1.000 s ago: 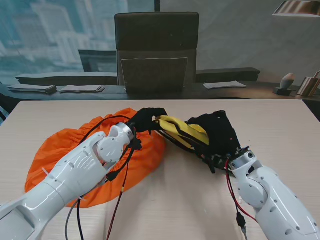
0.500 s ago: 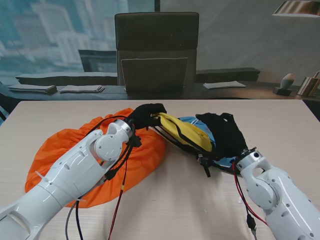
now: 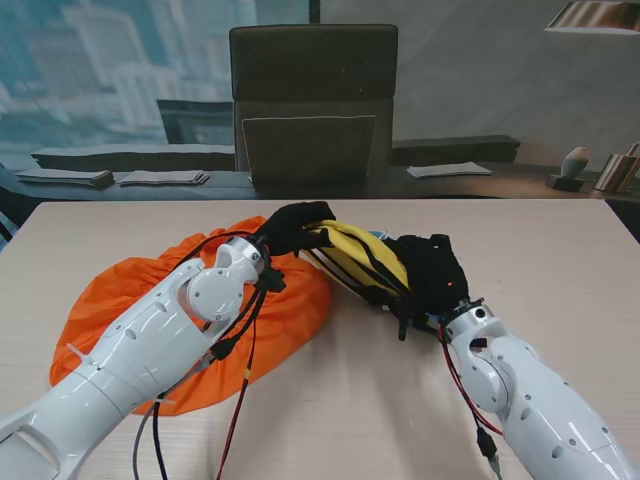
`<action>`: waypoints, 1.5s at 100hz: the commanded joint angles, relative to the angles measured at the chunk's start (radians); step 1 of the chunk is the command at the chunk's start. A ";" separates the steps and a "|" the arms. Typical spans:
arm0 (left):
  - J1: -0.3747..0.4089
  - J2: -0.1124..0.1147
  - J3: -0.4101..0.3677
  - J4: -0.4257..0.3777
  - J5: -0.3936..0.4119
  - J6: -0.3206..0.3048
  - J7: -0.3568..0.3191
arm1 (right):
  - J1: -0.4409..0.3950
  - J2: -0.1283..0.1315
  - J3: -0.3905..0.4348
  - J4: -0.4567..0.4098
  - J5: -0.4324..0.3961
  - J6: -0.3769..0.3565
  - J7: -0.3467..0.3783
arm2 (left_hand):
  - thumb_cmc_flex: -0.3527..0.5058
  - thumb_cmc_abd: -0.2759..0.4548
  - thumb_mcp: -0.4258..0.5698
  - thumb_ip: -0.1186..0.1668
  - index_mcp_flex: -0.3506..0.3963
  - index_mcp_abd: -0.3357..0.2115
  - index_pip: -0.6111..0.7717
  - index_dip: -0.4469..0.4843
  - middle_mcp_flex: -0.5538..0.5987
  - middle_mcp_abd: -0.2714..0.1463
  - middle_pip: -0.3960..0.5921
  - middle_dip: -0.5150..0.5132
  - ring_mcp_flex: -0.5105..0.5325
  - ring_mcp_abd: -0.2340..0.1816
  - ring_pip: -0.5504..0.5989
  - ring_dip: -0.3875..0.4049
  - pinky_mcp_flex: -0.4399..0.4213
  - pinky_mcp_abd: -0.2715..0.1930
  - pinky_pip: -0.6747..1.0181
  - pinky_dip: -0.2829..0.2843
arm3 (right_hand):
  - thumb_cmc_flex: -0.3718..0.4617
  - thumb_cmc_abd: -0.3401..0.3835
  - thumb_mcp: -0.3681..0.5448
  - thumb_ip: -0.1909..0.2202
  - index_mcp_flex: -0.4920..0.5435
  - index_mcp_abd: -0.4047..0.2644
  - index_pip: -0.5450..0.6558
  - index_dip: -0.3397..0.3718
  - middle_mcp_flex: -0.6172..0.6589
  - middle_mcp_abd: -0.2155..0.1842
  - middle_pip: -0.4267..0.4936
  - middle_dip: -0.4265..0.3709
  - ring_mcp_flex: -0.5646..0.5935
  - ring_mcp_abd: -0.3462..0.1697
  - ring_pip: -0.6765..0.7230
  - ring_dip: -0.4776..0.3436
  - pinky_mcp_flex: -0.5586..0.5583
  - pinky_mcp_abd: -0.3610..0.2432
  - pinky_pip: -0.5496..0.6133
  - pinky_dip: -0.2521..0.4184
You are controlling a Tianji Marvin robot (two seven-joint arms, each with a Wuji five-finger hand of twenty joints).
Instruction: Fit a rain cover over a backpack
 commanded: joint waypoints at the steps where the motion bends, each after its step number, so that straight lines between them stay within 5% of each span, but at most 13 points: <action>1: 0.004 -0.006 -0.004 -0.025 -0.010 -0.019 -0.022 | 0.013 -0.018 -0.024 0.015 0.004 0.014 0.015 | 0.025 0.094 0.071 0.024 0.022 -0.027 0.098 0.066 0.041 -0.043 0.055 0.023 0.019 -0.011 0.065 0.025 -0.011 -0.033 0.024 0.007 | 0.037 -0.004 -0.005 0.004 0.054 -0.033 0.039 0.048 0.057 0.010 0.039 0.032 0.055 0.014 0.071 0.039 0.038 0.026 0.090 0.019; 10: 0.018 0.002 -0.014 -0.040 0.005 -0.033 -0.021 | 0.041 -0.028 -0.064 0.055 0.032 0.027 -0.019 | 0.023 0.094 0.070 0.021 0.023 -0.036 0.097 0.067 0.043 -0.049 0.051 0.022 0.021 -0.018 0.061 0.022 -0.010 -0.035 0.023 0.006 | 0.129 0.005 -0.012 0.021 0.132 -0.085 0.099 0.125 0.184 -0.011 0.132 0.074 0.154 0.010 0.245 0.111 0.103 0.026 0.214 0.064; 20: 0.037 0.007 -0.030 -0.061 -0.006 -0.035 -0.030 | 0.078 -0.048 -0.101 0.097 0.075 0.029 -0.077 | 0.021 0.091 0.069 0.021 0.023 -0.037 0.096 0.068 0.045 -0.050 0.048 0.021 0.021 -0.021 0.057 0.019 -0.013 -0.038 0.020 0.005 | 0.293 0.021 0.044 0.044 0.418 -0.191 0.210 0.216 0.503 -0.062 0.259 0.125 0.419 0.004 0.487 0.185 0.253 0.030 0.373 0.122; 22: 0.041 0.008 -0.032 -0.065 -0.007 -0.036 -0.030 | 0.084 -0.053 -0.104 0.101 0.090 0.023 -0.083 | 0.020 0.091 0.068 0.021 0.023 -0.038 0.095 0.068 0.041 -0.052 0.044 0.019 0.022 -0.023 0.056 0.019 -0.013 -0.037 0.019 0.005 | 0.365 -0.005 0.040 -0.077 0.482 -0.223 0.308 0.103 0.595 -0.068 0.271 0.151 0.493 0.009 0.532 0.189 0.304 0.039 0.406 0.120; 24: 0.044 0.009 -0.035 -0.067 -0.005 -0.037 -0.029 | 0.089 -0.058 -0.107 0.105 0.106 0.012 -0.088 | 0.018 0.090 0.067 0.021 0.028 -0.045 0.091 0.064 0.044 -0.055 0.041 0.017 0.024 -0.026 0.054 0.017 -0.011 -0.038 0.020 0.005 | 0.425 -0.023 0.033 -0.116 0.529 -0.250 0.393 0.040 0.663 -0.063 0.282 0.154 0.547 0.020 0.569 0.196 0.337 0.048 0.429 0.120; 35: 0.060 0.015 -0.048 -0.075 0.018 -0.047 -0.018 | 0.116 -0.080 -0.128 0.126 0.156 0.005 -0.129 | 0.007 0.071 0.064 0.023 0.057 -0.076 0.063 0.032 0.058 -0.068 0.019 -0.010 0.034 -0.041 0.040 0.006 -0.007 -0.044 0.021 0.005 | 0.520 0.018 0.089 -0.091 0.749 -0.304 0.462 0.091 0.856 -0.037 0.331 0.283 0.712 0.037 0.694 0.239 0.446 0.073 0.516 0.131; 41: 0.076 0.021 -0.061 -0.084 0.051 -0.046 -0.007 | 0.119 -0.092 -0.124 0.126 0.193 0.000 -0.130 | -0.022 0.047 0.073 0.025 0.058 -0.083 0.033 -0.029 0.032 -0.068 0.004 -0.068 0.022 -0.049 0.017 -0.011 -0.011 -0.044 0.018 0.003 | 0.533 0.011 0.122 -0.088 0.775 -0.285 0.456 0.137 0.881 -0.005 0.330 0.337 0.734 0.055 0.718 0.252 0.454 0.083 0.528 0.135; 52: 0.132 0.051 -0.110 -0.145 0.109 -0.023 -0.030 | 0.145 -0.117 -0.134 0.166 0.229 0.001 -0.209 | -0.331 0.005 0.188 0.045 -0.126 0.054 -0.290 -0.215 -0.293 -0.024 -0.076 -0.297 -0.184 -0.056 -0.084 -0.057 -0.084 -0.059 -0.052 -0.032 | 0.543 -0.051 0.204 -0.105 0.819 -0.266 0.458 0.182 0.934 0.035 0.324 0.383 0.783 0.077 0.755 0.270 0.484 0.104 0.541 0.140; 74: 0.269 0.101 -0.250 -0.268 0.255 -0.020 -0.060 | 0.175 -0.164 -0.105 0.204 0.334 -0.035 -0.293 | -0.366 -0.027 -0.008 0.035 -0.388 0.085 -0.510 -0.412 -0.629 -0.005 -0.178 -0.397 -0.433 -0.077 -0.219 -0.143 -0.163 -0.097 -0.154 -0.089 | 0.568 -0.153 0.284 -0.132 0.869 -0.201 0.470 0.185 1.005 0.089 0.294 0.408 0.809 0.116 0.807 0.310 0.530 0.147 0.549 0.142; 96: 0.423 0.119 -0.389 -0.383 0.377 -0.006 -0.012 | 0.218 -0.182 -0.079 0.245 0.343 -0.074 -0.383 | -0.343 0.028 -0.127 0.050 -0.375 0.072 -0.526 -0.437 -0.635 -0.016 -0.212 -0.397 -0.451 -0.087 -0.252 -0.152 -0.165 -0.090 -0.228 -0.125 | 0.582 -0.167 0.302 -0.135 0.879 -0.173 0.477 0.183 1.028 0.109 0.283 0.415 0.808 0.127 0.837 0.333 0.558 0.167 0.551 0.147; 117: 0.526 0.157 -0.406 -0.445 0.577 0.208 -0.118 | 0.237 -0.189 -0.017 0.247 0.343 -0.165 -0.437 | -0.293 0.131 -0.073 0.072 -0.234 0.098 -0.471 -0.406 -0.516 0.015 -0.148 -0.373 -0.356 -0.064 -0.217 -0.133 -0.157 -0.033 -0.182 -0.102 | 0.579 -0.157 0.299 -0.132 0.876 -0.172 0.476 0.184 1.027 0.108 0.282 0.422 0.808 0.125 0.840 0.339 0.560 0.175 0.547 0.151; 130: 0.477 0.190 -0.330 -0.415 0.559 0.294 -0.350 | 0.210 -0.186 0.027 0.184 0.359 -0.212 -0.406 | -0.271 0.199 -0.158 0.077 -0.251 0.111 -0.541 -0.430 -0.584 0.034 -0.199 -0.418 -0.429 -0.085 -0.279 -0.179 -0.172 -0.045 -0.294 -0.160 | 0.576 -0.144 0.293 -0.130 0.870 -0.182 0.473 0.186 1.020 0.102 0.280 0.426 0.808 0.121 0.828 0.335 0.557 0.170 0.544 0.153; 150: 0.292 0.186 -0.133 -0.222 0.400 0.273 -0.393 | 0.194 -0.187 0.051 0.130 0.367 -0.255 -0.384 | -0.268 0.220 -0.182 0.080 -0.262 0.107 -0.544 -0.431 -0.602 0.017 -0.199 -0.429 -0.447 -0.110 -0.296 -0.194 -0.173 -0.049 -0.336 -0.180 | 0.570 -0.124 0.288 -0.127 0.864 -0.191 0.469 0.191 1.019 0.091 0.280 0.428 0.810 0.111 0.826 0.334 0.561 0.162 0.544 0.156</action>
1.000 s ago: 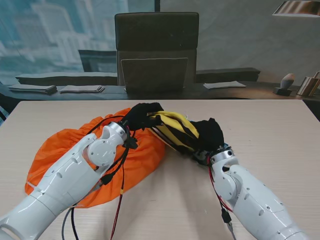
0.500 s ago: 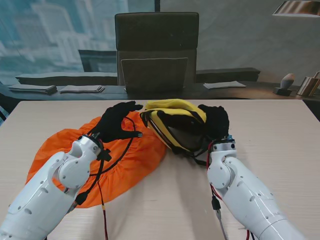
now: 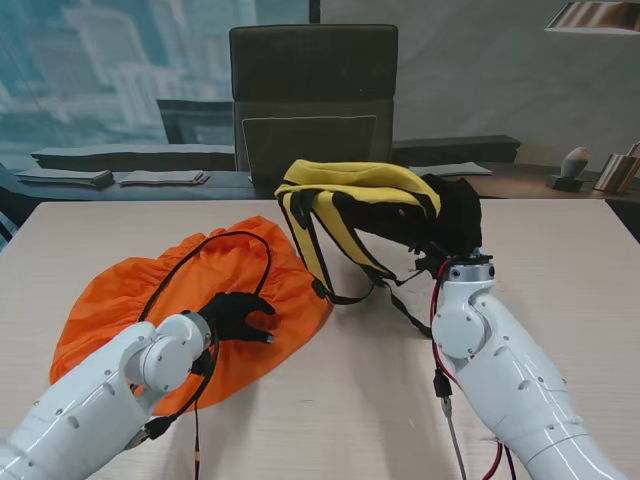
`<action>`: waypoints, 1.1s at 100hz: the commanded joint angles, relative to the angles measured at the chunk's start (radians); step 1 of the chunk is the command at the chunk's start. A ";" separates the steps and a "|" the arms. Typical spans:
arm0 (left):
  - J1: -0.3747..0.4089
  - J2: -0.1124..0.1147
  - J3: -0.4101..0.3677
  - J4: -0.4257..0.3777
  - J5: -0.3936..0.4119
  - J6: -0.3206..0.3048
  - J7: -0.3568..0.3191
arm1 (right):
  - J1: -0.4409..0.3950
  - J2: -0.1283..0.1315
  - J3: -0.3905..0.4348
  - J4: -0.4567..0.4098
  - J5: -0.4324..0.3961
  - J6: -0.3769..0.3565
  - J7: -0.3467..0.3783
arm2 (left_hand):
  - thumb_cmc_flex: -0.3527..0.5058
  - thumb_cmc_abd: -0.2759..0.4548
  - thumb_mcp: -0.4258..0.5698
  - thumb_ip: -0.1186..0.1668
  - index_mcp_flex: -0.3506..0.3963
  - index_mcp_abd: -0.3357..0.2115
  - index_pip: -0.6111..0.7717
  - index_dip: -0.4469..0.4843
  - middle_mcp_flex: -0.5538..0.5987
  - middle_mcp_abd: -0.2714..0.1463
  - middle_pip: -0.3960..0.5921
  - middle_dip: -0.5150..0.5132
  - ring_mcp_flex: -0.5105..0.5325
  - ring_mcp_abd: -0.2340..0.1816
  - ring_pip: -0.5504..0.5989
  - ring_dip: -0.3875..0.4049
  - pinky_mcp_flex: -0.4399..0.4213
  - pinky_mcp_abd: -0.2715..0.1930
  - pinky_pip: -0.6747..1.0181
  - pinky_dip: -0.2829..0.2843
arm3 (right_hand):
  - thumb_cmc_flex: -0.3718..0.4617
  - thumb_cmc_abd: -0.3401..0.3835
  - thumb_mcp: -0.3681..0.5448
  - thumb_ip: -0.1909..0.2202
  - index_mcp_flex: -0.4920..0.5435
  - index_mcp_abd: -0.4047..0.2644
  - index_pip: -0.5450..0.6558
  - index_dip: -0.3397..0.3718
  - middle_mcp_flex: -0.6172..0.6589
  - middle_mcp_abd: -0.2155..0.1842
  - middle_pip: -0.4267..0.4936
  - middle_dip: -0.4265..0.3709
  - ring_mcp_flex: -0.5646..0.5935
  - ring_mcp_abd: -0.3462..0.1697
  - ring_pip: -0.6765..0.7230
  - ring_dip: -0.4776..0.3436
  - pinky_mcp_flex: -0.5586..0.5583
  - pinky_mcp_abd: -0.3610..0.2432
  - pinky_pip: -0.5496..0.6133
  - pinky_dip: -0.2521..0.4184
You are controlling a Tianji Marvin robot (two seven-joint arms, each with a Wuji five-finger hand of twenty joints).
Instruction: Fit a rain cover over a backpack
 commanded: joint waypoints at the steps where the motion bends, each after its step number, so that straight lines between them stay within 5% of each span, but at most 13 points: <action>1: -0.036 -0.021 0.018 0.009 -0.016 -0.005 -0.074 | 0.002 -0.006 0.007 -0.033 0.012 -0.008 0.018 | 0.000 0.036 -0.038 0.032 -0.030 0.005 -0.009 -0.015 -0.037 -0.010 0.007 -0.019 -0.032 -0.024 -0.014 -0.016 -0.015 -0.006 -0.042 -0.028 | 0.075 0.098 0.144 0.022 0.033 -0.056 0.067 0.041 0.096 0.037 0.102 0.069 0.077 -0.047 0.145 0.066 0.008 0.003 0.031 0.020; 28: -0.264 -0.068 0.282 0.205 -0.348 -0.133 -0.150 | -0.040 -0.009 0.028 -0.129 0.093 -0.020 0.117 | 0.005 0.052 -0.053 0.035 -0.052 -0.010 -0.004 -0.012 -0.063 -0.027 0.012 -0.024 -0.053 -0.043 -0.034 -0.034 -0.006 -0.029 -0.057 -0.035 | 0.081 0.134 0.114 0.037 0.024 -0.075 0.058 0.054 0.080 0.026 0.092 0.065 0.076 -0.050 0.110 0.050 0.005 -0.002 0.022 0.020; 42: -0.270 -0.074 0.288 0.178 -0.404 -0.186 -0.165 | -0.042 -0.010 0.027 -0.143 0.096 -0.021 0.120 | 0.010 0.057 -0.073 0.038 -0.036 -0.065 0.043 0.010 -0.050 -0.030 0.022 -0.023 -0.045 -0.026 -0.015 -0.025 -0.006 -0.032 -0.001 -0.002 | 0.081 0.151 0.103 0.044 0.017 -0.081 0.053 0.059 0.075 0.019 0.086 0.058 0.077 -0.052 0.091 0.042 0.004 -0.004 0.019 0.020; 59: -0.115 -0.023 0.089 -0.050 -0.285 -0.170 -0.190 | -0.045 -0.010 0.022 -0.151 0.105 -0.011 0.129 | 0.077 0.070 -0.004 0.046 0.161 -0.126 0.161 0.080 0.184 -0.046 0.077 0.013 0.157 0.015 0.101 0.036 0.060 0.003 0.189 0.089 | 0.080 0.167 0.094 0.047 0.012 -0.085 0.050 0.062 0.071 0.016 0.083 0.054 0.077 -0.055 0.081 0.037 0.005 -0.007 0.017 0.019; 69: 0.032 -0.003 -0.085 -0.178 -0.107 -0.174 -0.174 | -0.053 -0.013 0.023 -0.163 0.119 -0.011 0.134 | 0.192 -0.022 0.050 0.011 0.253 -0.206 0.238 0.090 0.323 -0.078 0.122 0.047 0.284 0.017 0.163 0.078 0.097 0.009 0.244 0.117 | 0.082 0.172 0.092 0.050 0.010 -0.085 0.049 0.062 0.069 0.016 0.083 0.053 0.077 -0.056 0.078 0.036 0.005 -0.008 0.016 0.018; 84: 0.193 0.010 -0.295 -0.270 0.157 -0.203 -0.142 | -0.062 -0.014 0.004 -0.182 0.122 0.001 0.138 | 0.318 -0.067 0.097 -0.003 0.290 -0.234 0.302 0.078 0.331 -0.089 0.128 0.075 0.287 0.013 0.172 0.104 0.097 0.018 0.253 0.124 | 0.080 0.178 0.087 0.053 0.006 -0.089 0.047 0.066 0.066 0.011 0.084 0.050 0.077 -0.061 0.070 0.032 0.004 -0.010 0.012 0.016; 93: 0.254 0.016 -0.379 -0.289 0.311 -0.226 -0.128 | -0.070 -0.016 -0.011 -0.204 0.138 0.018 0.150 | 0.313 -0.090 0.168 -0.023 0.282 -0.256 0.321 0.054 0.300 -0.095 0.108 0.068 0.254 -0.001 0.141 0.090 0.073 0.012 0.223 0.109 | 0.080 0.185 0.083 0.055 0.004 -0.089 0.046 0.067 0.063 0.009 0.084 0.048 0.077 -0.060 0.066 0.030 0.004 -0.011 0.010 0.014; 110: 0.262 0.022 -0.378 -0.246 0.375 -0.174 -0.156 | -0.076 -0.022 -0.048 -0.225 0.158 0.055 0.156 | 0.219 -0.054 0.142 -0.008 0.198 -0.260 0.251 0.047 0.180 -0.072 0.068 0.044 0.130 -0.004 0.085 0.062 0.007 0.000 0.152 0.074 | 0.074 0.204 0.075 0.058 -0.006 -0.103 0.042 0.073 0.058 -0.002 0.084 0.042 0.077 -0.070 0.053 0.025 0.006 -0.019 0.004 0.009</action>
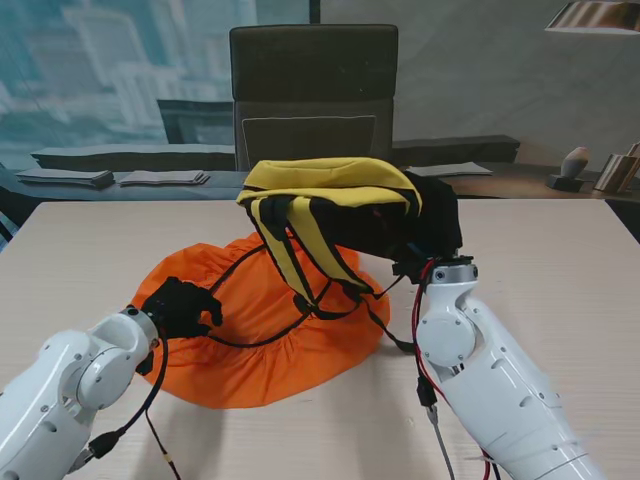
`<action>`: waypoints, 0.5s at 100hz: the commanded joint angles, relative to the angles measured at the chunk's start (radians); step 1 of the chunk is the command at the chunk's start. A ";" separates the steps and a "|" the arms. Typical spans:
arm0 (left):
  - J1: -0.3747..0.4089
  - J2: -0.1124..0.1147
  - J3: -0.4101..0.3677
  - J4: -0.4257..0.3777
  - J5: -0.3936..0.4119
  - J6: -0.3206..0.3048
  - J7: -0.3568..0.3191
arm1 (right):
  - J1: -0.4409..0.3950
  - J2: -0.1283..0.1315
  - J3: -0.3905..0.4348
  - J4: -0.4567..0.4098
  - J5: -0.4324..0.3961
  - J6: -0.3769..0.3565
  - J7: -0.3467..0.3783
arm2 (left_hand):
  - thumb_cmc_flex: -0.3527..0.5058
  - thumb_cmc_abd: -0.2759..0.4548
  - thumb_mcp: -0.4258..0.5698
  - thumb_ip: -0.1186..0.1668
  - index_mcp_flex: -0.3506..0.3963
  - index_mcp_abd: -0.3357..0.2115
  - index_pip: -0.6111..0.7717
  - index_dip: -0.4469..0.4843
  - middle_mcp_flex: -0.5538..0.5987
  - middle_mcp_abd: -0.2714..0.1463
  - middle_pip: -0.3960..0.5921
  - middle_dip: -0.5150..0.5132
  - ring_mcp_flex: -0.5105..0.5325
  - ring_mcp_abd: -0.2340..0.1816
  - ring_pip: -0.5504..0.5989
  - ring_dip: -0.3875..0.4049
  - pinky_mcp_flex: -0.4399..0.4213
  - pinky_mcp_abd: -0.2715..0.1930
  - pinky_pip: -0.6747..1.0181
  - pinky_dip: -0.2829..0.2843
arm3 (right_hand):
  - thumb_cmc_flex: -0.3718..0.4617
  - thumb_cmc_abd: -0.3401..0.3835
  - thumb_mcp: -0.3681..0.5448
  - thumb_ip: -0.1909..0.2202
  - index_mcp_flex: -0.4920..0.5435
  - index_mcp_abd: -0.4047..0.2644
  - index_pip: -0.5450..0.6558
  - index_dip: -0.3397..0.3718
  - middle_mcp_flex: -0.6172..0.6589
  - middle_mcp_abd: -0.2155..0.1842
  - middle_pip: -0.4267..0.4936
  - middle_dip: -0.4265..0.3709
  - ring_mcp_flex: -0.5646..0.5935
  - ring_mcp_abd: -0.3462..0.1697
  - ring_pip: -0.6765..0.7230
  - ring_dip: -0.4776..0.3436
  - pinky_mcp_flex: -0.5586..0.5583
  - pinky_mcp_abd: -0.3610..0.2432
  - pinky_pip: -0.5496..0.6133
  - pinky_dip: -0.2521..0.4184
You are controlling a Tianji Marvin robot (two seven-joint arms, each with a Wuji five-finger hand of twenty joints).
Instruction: Fit a rain cover over a backpack
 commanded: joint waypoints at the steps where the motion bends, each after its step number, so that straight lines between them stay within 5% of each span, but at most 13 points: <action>1: -0.016 0.000 0.023 0.052 -0.027 -0.009 -0.028 | -0.003 -0.017 -0.014 -0.028 0.012 0.013 0.013 | -0.036 0.014 0.005 -0.013 -0.045 -0.034 -0.026 -0.015 -0.048 0.003 -0.015 -0.023 -0.032 -0.015 -0.024 -0.019 -0.027 0.004 -0.033 -0.018 | 0.074 0.162 0.076 0.058 0.014 -0.103 0.042 0.037 0.057 -0.002 0.084 0.042 0.078 -0.070 0.052 0.023 0.005 -0.020 0.004 0.008; 25: -0.143 0.005 0.201 0.175 -0.147 0.018 -0.059 | -0.029 -0.028 -0.046 -0.069 0.065 0.069 0.027 | -0.091 0.031 0.008 -0.007 -0.073 -0.034 -0.051 0.003 -0.079 0.000 -0.020 -0.033 -0.053 -0.025 -0.036 -0.031 -0.031 -0.007 -0.041 -0.025 | 0.077 0.174 0.068 0.064 0.010 -0.105 0.039 0.041 0.052 -0.003 0.084 0.035 0.078 -0.069 0.041 0.019 0.005 -0.018 0.000 0.003; 41: -0.264 -0.005 0.341 0.264 -0.327 0.065 -0.065 | -0.028 -0.029 -0.050 -0.050 0.053 0.070 0.012 | -0.120 0.035 -0.003 -0.002 -0.079 -0.033 -0.063 0.010 -0.107 0.009 -0.031 -0.041 -0.077 -0.016 -0.041 -0.034 -0.029 -0.020 -0.032 -0.021 | 0.076 0.175 0.065 0.066 0.010 -0.105 0.038 0.042 0.052 -0.005 0.087 0.032 0.078 -0.069 0.040 0.019 0.008 -0.015 -0.002 0.000; 50: -0.318 -0.009 0.405 0.299 -0.360 0.054 -0.060 | -0.027 -0.031 -0.048 -0.031 0.051 0.069 -0.002 | -0.126 0.037 -0.008 -0.001 -0.083 -0.037 -0.067 0.013 -0.105 0.005 -0.029 -0.042 -0.077 -0.019 -0.039 -0.035 -0.029 -0.021 -0.027 -0.019 | 0.077 0.176 0.064 0.066 0.010 -0.104 0.038 0.043 0.051 -0.003 0.088 0.031 0.078 -0.067 0.038 0.019 0.007 -0.014 -0.003 -0.001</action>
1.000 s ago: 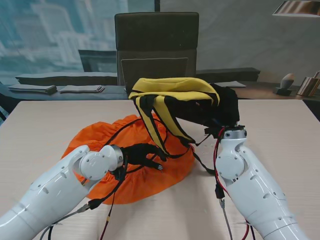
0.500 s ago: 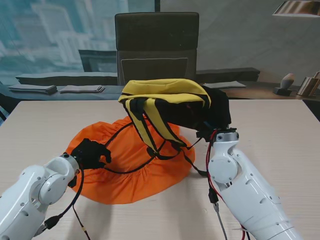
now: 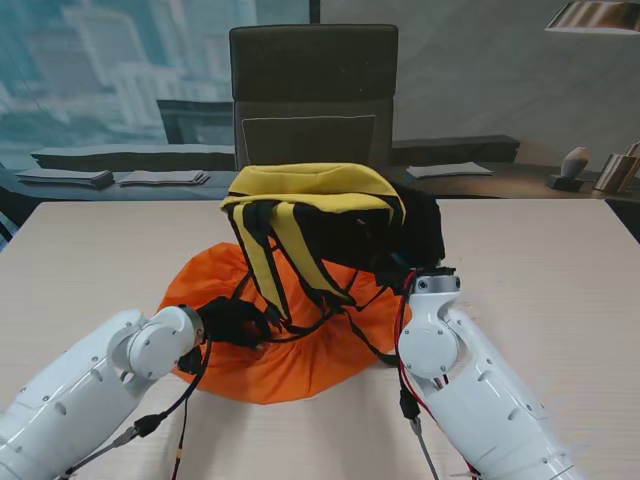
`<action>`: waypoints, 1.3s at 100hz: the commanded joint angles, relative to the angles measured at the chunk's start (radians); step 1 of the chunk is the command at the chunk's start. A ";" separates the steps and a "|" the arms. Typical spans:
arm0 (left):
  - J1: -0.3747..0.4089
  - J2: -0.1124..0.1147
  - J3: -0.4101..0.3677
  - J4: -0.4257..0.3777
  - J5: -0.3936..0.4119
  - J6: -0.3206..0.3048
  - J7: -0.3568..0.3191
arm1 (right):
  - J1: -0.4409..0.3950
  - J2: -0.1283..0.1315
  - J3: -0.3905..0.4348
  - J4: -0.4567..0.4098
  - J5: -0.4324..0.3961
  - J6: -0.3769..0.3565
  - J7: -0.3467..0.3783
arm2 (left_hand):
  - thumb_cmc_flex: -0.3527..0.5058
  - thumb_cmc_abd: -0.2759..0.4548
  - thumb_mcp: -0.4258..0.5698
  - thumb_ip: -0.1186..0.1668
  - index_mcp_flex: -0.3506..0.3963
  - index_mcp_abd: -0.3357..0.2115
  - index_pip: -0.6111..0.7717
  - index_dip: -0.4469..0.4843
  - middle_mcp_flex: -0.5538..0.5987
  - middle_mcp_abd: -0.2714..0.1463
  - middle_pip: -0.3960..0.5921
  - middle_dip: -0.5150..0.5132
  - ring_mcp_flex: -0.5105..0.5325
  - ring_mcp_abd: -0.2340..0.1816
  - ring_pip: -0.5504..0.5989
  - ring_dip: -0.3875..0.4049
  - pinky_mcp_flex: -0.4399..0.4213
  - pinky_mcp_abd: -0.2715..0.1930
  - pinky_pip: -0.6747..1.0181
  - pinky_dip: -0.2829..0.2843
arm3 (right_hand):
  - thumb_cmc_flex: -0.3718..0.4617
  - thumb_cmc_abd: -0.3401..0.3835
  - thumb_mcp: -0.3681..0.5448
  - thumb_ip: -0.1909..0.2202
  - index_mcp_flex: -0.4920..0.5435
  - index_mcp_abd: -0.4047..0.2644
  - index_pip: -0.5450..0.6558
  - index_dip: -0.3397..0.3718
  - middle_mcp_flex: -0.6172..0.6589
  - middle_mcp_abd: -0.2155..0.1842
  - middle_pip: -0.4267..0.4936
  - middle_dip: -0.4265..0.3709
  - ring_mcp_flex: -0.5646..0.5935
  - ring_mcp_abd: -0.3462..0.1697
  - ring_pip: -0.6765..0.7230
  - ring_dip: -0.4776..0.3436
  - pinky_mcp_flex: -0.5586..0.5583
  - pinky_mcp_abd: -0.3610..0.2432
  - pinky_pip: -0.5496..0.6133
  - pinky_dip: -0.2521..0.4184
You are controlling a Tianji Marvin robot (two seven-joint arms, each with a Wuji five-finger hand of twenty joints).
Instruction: Fit a rain cover over a backpack
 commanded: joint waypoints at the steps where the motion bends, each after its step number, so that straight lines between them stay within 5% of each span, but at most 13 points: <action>1: -0.003 -0.024 0.009 0.011 0.067 -0.032 -0.028 | 0.005 -0.008 0.002 0.011 0.001 -0.005 -0.003 | -0.018 0.021 -0.008 0.000 -0.021 -0.017 -0.007 0.011 0.015 -0.007 0.018 -0.006 0.024 0.008 0.027 0.000 -0.009 0.000 -0.010 -0.003 | 0.078 0.148 0.074 0.066 0.021 -0.104 0.040 0.039 0.052 -0.003 0.089 0.030 0.078 -0.066 0.045 0.019 0.007 -0.014 -0.001 -0.001; 16: -0.019 -0.023 0.036 -0.006 0.034 -0.047 -0.045 | 0.022 -0.006 0.004 0.063 -0.030 -0.021 -0.026 | -0.017 0.022 -0.009 0.002 -0.020 -0.012 -0.008 0.017 0.016 -0.006 0.019 -0.009 0.024 0.009 0.027 -0.002 -0.008 0.000 -0.008 -0.002 | 0.078 0.147 0.072 0.067 0.021 -0.104 0.040 0.039 0.052 -0.002 0.090 0.029 0.078 -0.065 0.044 0.019 0.005 -0.014 -0.002 -0.003; 31: 0.039 -0.028 -0.042 -0.086 0.014 -0.083 -0.024 | 0.049 -0.008 -0.010 0.141 -0.068 -0.026 -0.074 | 0.065 0.011 -0.016 -0.012 0.015 -0.025 0.018 0.019 0.079 -0.014 0.045 0.002 0.076 0.013 0.056 0.008 0.022 -0.002 0.032 0.016 | 0.080 0.149 0.074 0.068 0.021 -0.104 0.040 0.040 0.050 -0.001 0.090 0.027 0.078 -0.062 0.043 0.018 0.001 -0.015 -0.001 -0.004; 46: 0.130 -0.022 -0.174 -0.186 0.211 -0.137 0.017 | 0.078 -0.012 -0.025 0.208 -0.093 -0.032 -0.119 | 0.168 0.001 0.054 -0.036 0.034 -0.051 0.043 -0.005 0.121 -0.037 0.087 0.043 0.120 0.009 0.101 0.037 0.042 0.001 0.065 0.034 | 0.084 0.149 0.076 0.069 0.021 -0.104 0.039 0.040 0.047 0.005 0.094 0.026 0.078 -0.056 0.041 0.016 -0.008 -0.016 0.003 -0.003; 62: 0.139 -0.012 -0.228 -0.193 0.392 -0.198 0.031 | 0.082 -0.001 -0.045 0.243 -0.138 -0.030 -0.128 | 0.111 -0.011 0.319 -0.011 -0.038 -0.080 -0.012 0.023 0.039 -0.083 0.154 0.138 0.060 -0.016 0.136 0.079 0.008 -0.015 0.055 0.029 | 0.085 0.144 0.076 0.069 0.021 -0.100 0.042 0.042 0.045 0.008 0.099 0.023 0.078 -0.054 0.042 0.015 -0.011 -0.017 0.008 -0.002; 84: 0.028 0.008 -0.124 -0.090 0.552 -0.243 0.007 | 0.077 0.001 -0.063 0.266 -0.151 -0.014 -0.137 | 0.038 -0.082 0.400 0.003 -0.308 -0.154 -0.092 -0.025 -0.133 -0.163 0.219 0.290 0.001 -0.074 0.250 0.181 -0.024 -0.048 0.032 0.012 | 0.086 0.135 0.080 0.067 0.025 -0.097 0.045 0.041 0.049 0.011 0.102 0.018 0.078 -0.050 0.051 0.017 -0.008 -0.012 0.010 -0.002; 94: 0.003 0.010 -0.082 -0.055 0.569 -0.222 0.026 | 0.075 0.002 -0.072 0.274 -0.156 -0.005 -0.139 | 0.040 -0.104 0.437 0.004 -0.327 -0.153 -0.118 -0.052 -0.139 -0.175 0.238 0.333 0.010 -0.079 0.339 0.254 -0.024 -0.053 0.033 0.012 | 0.087 0.131 0.082 0.066 0.025 -0.096 0.046 0.038 0.051 0.013 0.103 0.017 0.078 -0.048 0.054 0.017 -0.008 -0.010 0.012 -0.001; 116: 0.013 0.014 -0.074 -0.064 0.577 -0.202 -0.024 | 0.068 0.004 -0.088 0.285 -0.160 0.022 -0.132 | 0.077 -0.109 0.487 -0.010 -0.080 -0.201 0.028 0.031 -0.136 -0.185 0.225 0.348 0.005 -0.088 0.319 0.261 -0.022 -0.020 -0.107 -0.056 | 0.089 0.123 0.085 0.064 0.027 -0.092 0.050 0.031 0.054 0.018 0.103 0.013 0.077 -0.045 0.059 0.017 -0.006 -0.004 0.013 0.000; 125: 0.044 0.019 -0.107 -0.109 0.614 -0.221 -0.085 | 0.069 0.004 -0.096 0.291 -0.158 0.034 -0.130 | -0.008 -0.148 0.475 -0.008 -0.030 -0.220 0.092 0.105 -0.135 -0.179 0.192 0.319 0.002 -0.090 0.276 0.232 -0.025 -0.002 -0.167 -0.083 | 0.092 0.117 0.085 0.063 0.030 -0.087 0.051 0.026 0.058 0.021 0.103 0.012 0.078 -0.041 0.062 0.018 -0.003 -0.001 0.014 0.000; 130: 0.060 0.022 -0.127 -0.137 0.624 -0.231 -0.147 | 0.070 0.004 -0.100 0.295 -0.161 0.043 -0.131 | -0.157 -0.190 0.317 -0.022 -0.034 -0.210 0.093 0.140 -0.154 -0.168 0.169 0.300 -0.021 -0.085 0.246 0.217 -0.024 0.012 -0.248 -0.120 | 0.092 0.114 0.089 0.062 0.030 -0.082 0.055 0.022 0.063 0.024 0.111 0.016 0.078 -0.042 0.081 0.025 0.000 0.002 0.019 0.004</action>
